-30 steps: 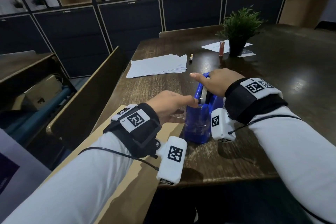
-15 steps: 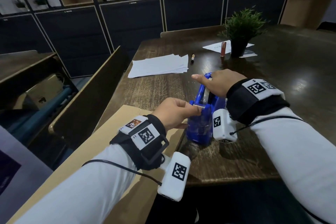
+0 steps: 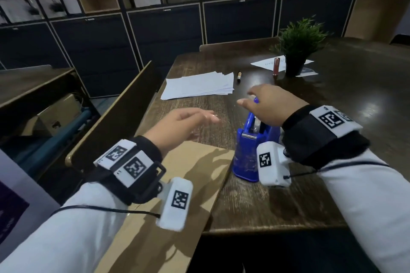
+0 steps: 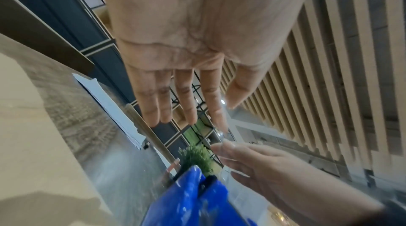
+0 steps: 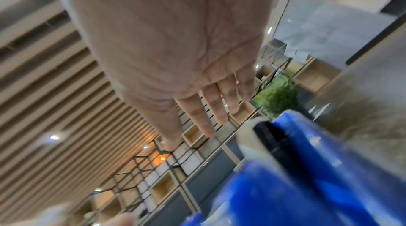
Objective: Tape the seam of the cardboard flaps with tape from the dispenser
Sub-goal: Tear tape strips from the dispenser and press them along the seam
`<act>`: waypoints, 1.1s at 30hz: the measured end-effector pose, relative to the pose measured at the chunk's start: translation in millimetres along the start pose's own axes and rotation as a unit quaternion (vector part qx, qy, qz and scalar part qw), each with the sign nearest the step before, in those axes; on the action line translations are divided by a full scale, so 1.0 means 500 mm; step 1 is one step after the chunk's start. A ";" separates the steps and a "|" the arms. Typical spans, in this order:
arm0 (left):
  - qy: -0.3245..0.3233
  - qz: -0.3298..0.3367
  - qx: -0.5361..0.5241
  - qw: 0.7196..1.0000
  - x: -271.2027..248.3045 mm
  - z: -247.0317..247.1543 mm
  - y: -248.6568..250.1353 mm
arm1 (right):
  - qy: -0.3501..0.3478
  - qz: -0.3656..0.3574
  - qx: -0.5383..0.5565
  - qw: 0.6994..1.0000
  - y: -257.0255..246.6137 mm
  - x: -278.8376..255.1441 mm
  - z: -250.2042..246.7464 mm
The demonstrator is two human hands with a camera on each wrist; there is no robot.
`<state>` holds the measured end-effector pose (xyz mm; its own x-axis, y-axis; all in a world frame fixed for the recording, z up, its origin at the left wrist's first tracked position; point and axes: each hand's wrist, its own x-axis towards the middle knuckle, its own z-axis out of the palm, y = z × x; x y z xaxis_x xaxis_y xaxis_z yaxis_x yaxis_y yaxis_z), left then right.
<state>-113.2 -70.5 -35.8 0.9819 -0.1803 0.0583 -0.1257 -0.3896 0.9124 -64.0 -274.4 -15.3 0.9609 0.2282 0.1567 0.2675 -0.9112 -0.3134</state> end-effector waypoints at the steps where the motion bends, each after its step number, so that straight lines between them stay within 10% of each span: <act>1: 0.017 0.002 -0.013 1.000 -0.001 -0.013 -0.004 | 0.006 -0.031 0.017 0.999 -0.021 -0.006 -0.002; 14: 0.083 0.023 -0.035 0.996 -0.032 -0.096 -0.063 | 0.001 -0.117 0.250 0.961 -0.164 -0.002 0.056; 33: 0.113 -0.009 0.055 0.992 0.000 -0.141 -0.110 | 0.046 -0.144 0.249 0.957 -0.217 0.016 0.093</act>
<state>-96.1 14.7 -57.2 0.9894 0.0293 0.1423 -0.1100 -0.4890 0.8653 -81.9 -157.6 -23.5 0.8380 0.3934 0.3782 0.5431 -0.5341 -0.6479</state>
